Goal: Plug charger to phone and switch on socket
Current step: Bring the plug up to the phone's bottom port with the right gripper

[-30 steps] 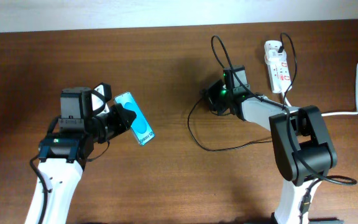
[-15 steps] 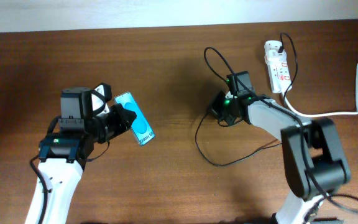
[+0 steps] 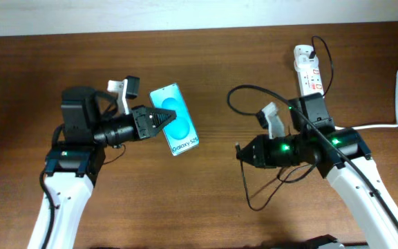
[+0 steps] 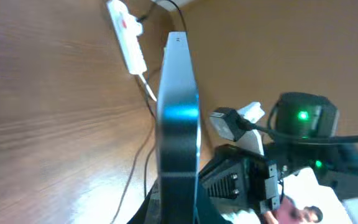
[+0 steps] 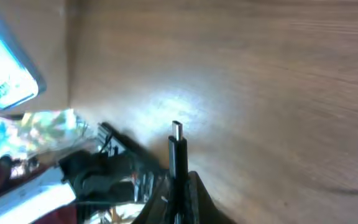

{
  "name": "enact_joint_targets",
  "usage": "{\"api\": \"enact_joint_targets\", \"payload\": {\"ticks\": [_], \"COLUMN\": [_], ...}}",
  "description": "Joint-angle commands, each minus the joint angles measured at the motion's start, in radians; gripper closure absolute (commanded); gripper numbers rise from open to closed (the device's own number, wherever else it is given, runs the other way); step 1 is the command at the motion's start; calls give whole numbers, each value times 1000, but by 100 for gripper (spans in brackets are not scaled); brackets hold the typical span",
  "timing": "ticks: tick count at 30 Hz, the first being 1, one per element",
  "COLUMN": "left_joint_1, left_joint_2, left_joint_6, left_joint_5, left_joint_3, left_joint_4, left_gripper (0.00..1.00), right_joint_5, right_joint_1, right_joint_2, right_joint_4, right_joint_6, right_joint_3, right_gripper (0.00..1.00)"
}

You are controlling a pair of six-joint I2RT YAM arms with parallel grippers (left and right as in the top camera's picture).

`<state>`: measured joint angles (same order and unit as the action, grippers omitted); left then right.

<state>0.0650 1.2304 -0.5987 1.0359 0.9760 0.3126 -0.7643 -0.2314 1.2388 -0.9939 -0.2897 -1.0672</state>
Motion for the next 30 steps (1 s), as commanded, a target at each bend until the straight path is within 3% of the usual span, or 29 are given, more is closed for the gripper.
{"api": "enact_joint_targets", "payload": {"ticks": [1,3,5,7,12,18,22,24,30], "left_joint_1": [-3,-3,-3,-3,-3,-3,-3,-3,-2], "left_joint_2": [49,93,111,112,112,112,112,112,112], "left_joint_6": [-22,-34,-121,-167,-412,-433,-434,-433,-433], "left_joint_5": [120,226,226,225,221,198,192,152,154], "left_joint_3": [8,8,8,8,8,8,8,8,8], "left_joint_4": [-23,-120,-186,-242,-479,-485,-594,-597,-611], "left_gripper": [100,100,100,100,100,100,100,100,100], "right_joint_5": [-149,-263,-287,-490,-565,-568,-568,-505,-435], "right_joint_1": [3,3,2,2,2,2,-85,-154,-161], "right_joint_2": [-10,-10,-10,-10,-10,2,76,81,81], "right_joint_4": [-65,-93,-111,-116,0,203,334,354,438], "right_joint_6": [174,234,253,399,416,378,149,149,104], "right_joint_3": [-1,-1,-1,-1,-1,-1,-1,-1,-1], "right_gripper": [96,96,96,96,96,96,96,96,96]}}
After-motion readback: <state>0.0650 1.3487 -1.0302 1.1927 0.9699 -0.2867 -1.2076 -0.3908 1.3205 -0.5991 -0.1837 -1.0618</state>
